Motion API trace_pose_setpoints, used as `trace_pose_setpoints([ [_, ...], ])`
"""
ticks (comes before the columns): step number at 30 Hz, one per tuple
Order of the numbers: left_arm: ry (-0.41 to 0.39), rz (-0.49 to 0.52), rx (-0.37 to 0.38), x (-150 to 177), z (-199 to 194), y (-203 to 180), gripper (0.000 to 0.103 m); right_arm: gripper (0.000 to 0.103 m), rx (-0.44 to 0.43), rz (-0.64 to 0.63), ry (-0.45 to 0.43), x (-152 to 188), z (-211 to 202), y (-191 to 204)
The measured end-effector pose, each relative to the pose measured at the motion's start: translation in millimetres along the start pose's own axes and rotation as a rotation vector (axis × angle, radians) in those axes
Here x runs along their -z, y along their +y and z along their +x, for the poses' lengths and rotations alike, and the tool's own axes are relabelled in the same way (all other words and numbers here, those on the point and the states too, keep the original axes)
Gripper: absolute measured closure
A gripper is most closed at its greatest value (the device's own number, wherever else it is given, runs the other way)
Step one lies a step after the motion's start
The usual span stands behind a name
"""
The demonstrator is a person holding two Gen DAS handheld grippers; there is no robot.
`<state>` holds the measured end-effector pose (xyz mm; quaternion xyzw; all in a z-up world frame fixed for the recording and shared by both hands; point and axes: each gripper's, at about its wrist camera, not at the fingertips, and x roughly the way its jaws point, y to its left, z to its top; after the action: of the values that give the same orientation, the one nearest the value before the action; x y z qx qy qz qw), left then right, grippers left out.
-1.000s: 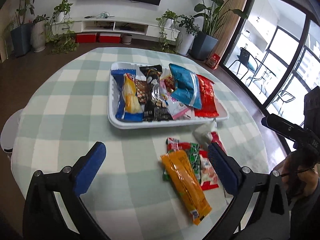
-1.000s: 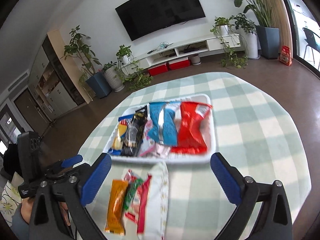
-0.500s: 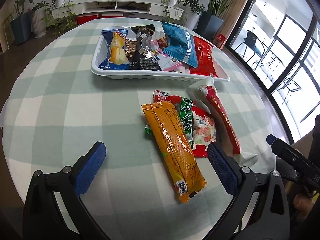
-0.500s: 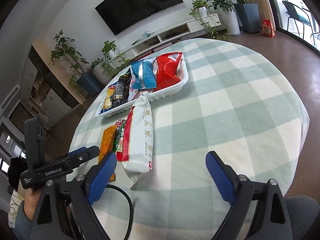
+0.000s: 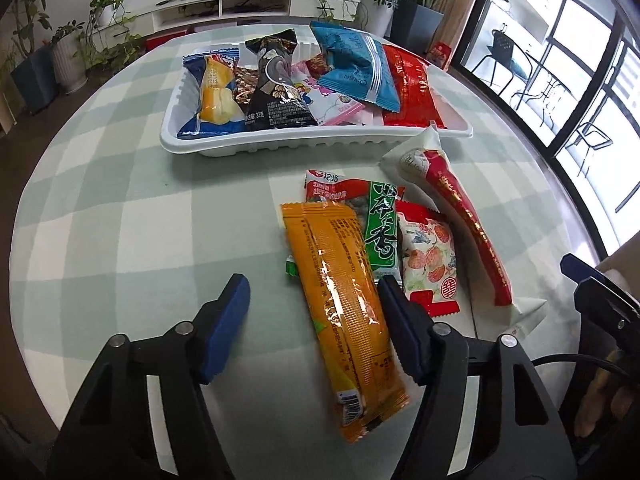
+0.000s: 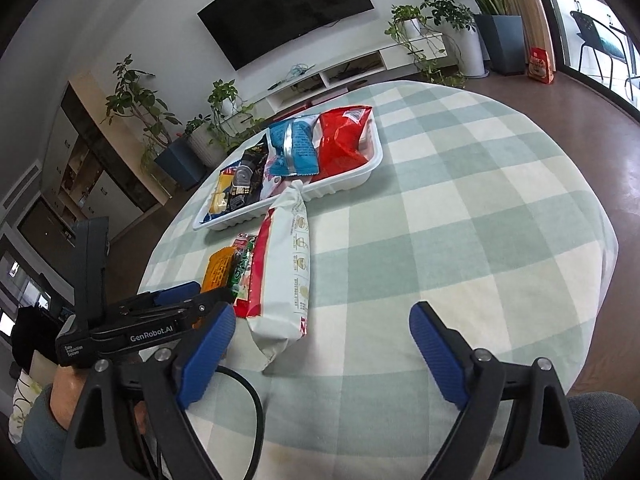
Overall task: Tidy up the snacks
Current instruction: 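Withdraw both tools from the tray back to the remaining snacks, then grasp the orange bar with the left gripper while the right gripper grasps the white-and-red long packet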
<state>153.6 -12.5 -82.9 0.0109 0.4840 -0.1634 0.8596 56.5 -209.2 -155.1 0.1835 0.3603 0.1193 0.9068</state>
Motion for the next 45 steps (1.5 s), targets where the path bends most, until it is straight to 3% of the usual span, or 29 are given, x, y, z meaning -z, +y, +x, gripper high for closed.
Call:
trace_pose_setpoints([
  [4, 0.009, 0.031, -0.01, 1, -2, 6, 0.058, 0.012, 0.009, -0.019, 0.001, 1, 0, 3],
  [9, 0.04, 0.131, -0.071, 1, 1, -3, 0.059, 0.012, 0.019, -0.034, 0.003, 2, 1, 6],
  [13, 0.04, 0.149, -0.063, -1, 4, -4, 0.059, 0.012, 0.026, -0.041, 0.007, 3, 1, 8],
  [20, 0.04, 0.175, -0.052, 3, -1, -1, 0.079, 0.012, 0.042, -0.072, 0.007, 2, 0, 13],
  [25, 0.036, 0.168, -0.024, 16, -10, 5, 0.08, 0.012, 0.044, -0.114, 0.024, -1, 4, 24],
  [35, 0.022, 0.097, 0.04, 44, -34, 24, 0.08, 0.026, 0.043, -0.169, 0.138, -24, 41, 44],
  [40, 0.016, 0.085, 0.056, 50, -37, 27, 0.08, 0.033, 0.083, -0.191, 0.222, -29, 67, 48],
  [45, 0.011, 0.08, 0.068, 51, -38, 30, 0.08, 0.036, 0.167, -0.21, 0.251, -34, 75, 43],
])
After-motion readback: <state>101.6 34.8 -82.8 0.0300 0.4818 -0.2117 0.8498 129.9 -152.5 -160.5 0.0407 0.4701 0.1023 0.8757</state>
